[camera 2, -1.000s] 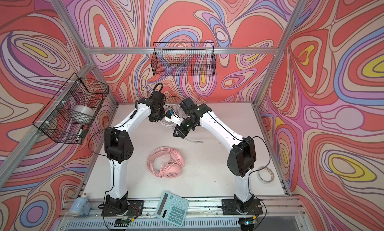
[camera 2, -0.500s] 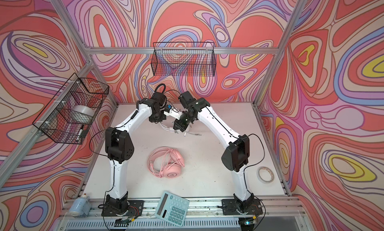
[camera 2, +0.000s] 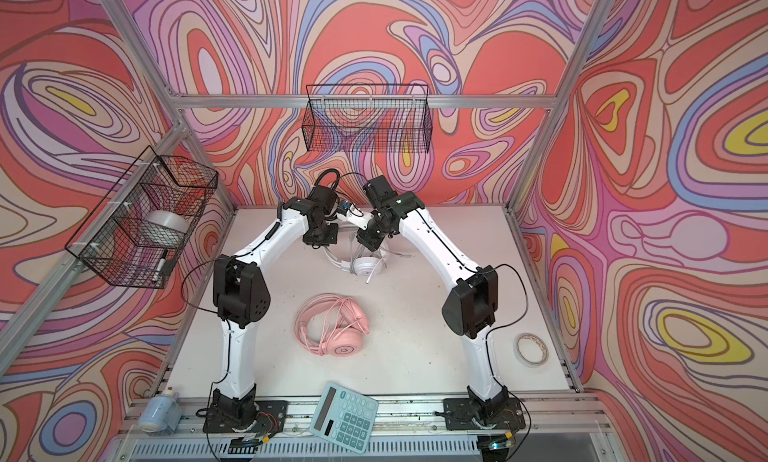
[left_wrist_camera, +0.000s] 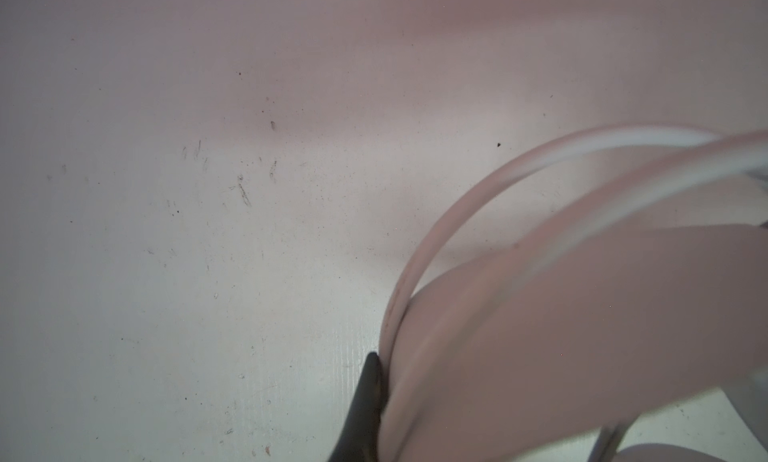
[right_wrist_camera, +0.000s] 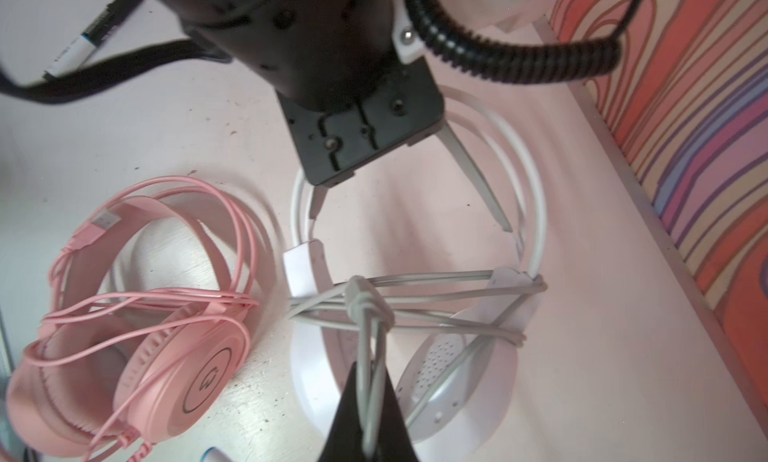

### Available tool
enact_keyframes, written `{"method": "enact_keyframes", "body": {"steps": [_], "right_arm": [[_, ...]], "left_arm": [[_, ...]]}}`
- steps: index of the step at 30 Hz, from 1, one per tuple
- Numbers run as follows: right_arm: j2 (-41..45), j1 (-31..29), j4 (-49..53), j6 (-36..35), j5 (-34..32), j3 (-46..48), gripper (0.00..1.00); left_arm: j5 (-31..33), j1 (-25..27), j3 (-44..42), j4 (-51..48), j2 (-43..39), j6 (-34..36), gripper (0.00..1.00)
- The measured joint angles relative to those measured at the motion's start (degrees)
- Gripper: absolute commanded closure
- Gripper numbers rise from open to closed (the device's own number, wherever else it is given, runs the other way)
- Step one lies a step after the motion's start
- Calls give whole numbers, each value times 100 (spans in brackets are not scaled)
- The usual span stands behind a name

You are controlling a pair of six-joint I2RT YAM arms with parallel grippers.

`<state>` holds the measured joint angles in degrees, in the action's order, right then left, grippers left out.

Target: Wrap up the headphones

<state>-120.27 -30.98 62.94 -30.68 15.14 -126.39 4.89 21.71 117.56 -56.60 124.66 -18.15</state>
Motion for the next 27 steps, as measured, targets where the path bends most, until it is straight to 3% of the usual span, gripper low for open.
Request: {"method": "enact_keyframes", "body": {"steps": [8,19,27], "right_arm": [[-136,341,-295,9,-435,22,100],[-332,494,-531,83,-730,92,82],[-544,732,-527,328,-807,55,75]], "left_arm": [[-308,17,0,170,-2,229,100],[-428,92,0,271,-7,468,100],[-490,98,-98,264,-83,509,100]]}}
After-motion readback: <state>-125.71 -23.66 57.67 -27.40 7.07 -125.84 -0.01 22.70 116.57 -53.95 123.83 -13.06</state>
